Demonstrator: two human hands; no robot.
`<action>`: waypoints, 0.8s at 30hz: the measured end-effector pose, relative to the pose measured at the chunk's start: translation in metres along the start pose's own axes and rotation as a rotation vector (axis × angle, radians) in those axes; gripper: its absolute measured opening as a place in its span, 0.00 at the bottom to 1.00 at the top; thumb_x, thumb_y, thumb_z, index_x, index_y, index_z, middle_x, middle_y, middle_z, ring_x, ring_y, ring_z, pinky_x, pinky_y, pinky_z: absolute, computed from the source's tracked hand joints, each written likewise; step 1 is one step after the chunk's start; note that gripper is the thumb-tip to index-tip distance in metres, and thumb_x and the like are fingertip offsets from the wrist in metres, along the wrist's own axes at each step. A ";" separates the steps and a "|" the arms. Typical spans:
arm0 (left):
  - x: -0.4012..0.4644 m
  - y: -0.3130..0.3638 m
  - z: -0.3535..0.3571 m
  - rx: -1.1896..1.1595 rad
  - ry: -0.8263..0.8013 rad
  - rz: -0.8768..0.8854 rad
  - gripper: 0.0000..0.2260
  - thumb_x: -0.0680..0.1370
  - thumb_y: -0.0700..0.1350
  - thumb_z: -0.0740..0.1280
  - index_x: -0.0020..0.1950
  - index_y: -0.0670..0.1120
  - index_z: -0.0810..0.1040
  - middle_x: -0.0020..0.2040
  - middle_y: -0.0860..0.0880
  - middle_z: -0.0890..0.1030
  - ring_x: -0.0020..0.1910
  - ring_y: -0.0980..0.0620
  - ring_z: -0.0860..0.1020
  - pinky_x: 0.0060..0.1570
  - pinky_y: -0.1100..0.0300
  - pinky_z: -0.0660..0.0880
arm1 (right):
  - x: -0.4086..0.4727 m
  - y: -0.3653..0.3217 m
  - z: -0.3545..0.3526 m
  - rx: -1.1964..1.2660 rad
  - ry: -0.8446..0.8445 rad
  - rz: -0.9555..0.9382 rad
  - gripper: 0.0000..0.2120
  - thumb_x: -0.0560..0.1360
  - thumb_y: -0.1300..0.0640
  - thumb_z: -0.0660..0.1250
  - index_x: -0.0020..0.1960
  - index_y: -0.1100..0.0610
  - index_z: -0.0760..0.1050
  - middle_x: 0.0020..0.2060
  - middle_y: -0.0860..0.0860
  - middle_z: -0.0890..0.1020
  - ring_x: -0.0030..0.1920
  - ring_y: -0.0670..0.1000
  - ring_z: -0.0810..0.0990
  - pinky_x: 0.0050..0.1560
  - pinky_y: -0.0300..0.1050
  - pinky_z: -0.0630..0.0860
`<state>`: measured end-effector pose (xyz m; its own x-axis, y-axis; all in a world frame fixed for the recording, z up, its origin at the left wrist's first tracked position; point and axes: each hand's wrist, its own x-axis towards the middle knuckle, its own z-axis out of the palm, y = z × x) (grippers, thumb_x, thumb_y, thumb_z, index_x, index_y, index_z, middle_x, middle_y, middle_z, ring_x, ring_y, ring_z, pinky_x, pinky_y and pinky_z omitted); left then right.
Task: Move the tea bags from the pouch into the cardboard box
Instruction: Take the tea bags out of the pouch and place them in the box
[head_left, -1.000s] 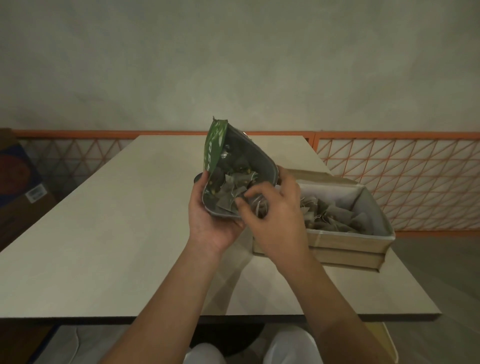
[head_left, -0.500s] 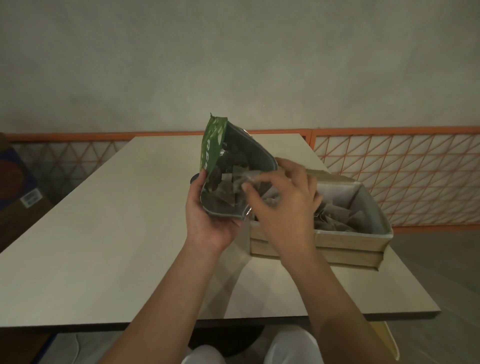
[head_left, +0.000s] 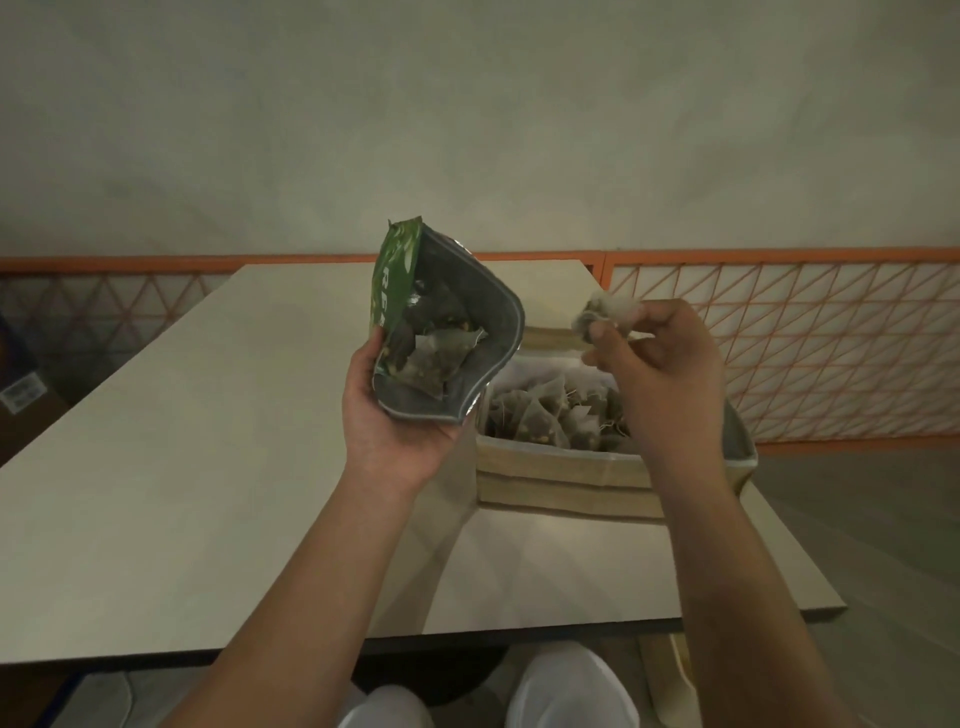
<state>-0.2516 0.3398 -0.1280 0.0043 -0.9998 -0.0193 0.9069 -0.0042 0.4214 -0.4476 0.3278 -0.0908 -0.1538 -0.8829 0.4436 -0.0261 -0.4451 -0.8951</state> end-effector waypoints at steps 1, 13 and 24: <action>0.000 -0.001 0.000 0.003 -0.003 0.002 0.23 0.77 0.59 0.64 0.64 0.46 0.83 0.74 0.41 0.74 0.66 0.39 0.76 0.52 0.52 0.82 | 0.002 0.004 -0.002 -0.012 -0.038 0.033 0.07 0.76 0.61 0.70 0.50 0.60 0.73 0.47 0.56 0.83 0.41 0.51 0.85 0.45 0.48 0.82; -0.020 -0.006 0.012 0.011 0.019 0.042 0.19 0.73 0.58 0.66 0.53 0.46 0.88 0.60 0.40 0.83 0.50 0.41 0.85 0.41 0.54 0.84 | -0.022 0.040 -0.016 -0.796 0.045 -0.158 0.09 0.73 0.50 0.72 0.52 0.49 0.77 0.42 0.46 0.82 0.46 0.51 0.80 0.53 0.45 0.65; -0.023 -0.009 0.011 0.017 0.051 0.057 0.28 0.75 0.59 0.65 0.73 0.48 0.77 0.72 0.41 0.77 0.66 0.41 0.78 0.52 0.53 0.82 | -0.041 0.002 0.041 -0.411 -0.164 -0.232 0.12 0.71 0.51 0.74 0.54 0.45 0.80 0.59 0.49 0.71 0.63 0.51 0.70 0.63 0.46 0.70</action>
<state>-0.2640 0.3631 -0.1214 0.0774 -0.9962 -0.0407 0.8971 0.0517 0.4388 -0.4004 0.3569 -0.1089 0.0585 -0.7938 0.6053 -0.4336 -0.5664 -0.7009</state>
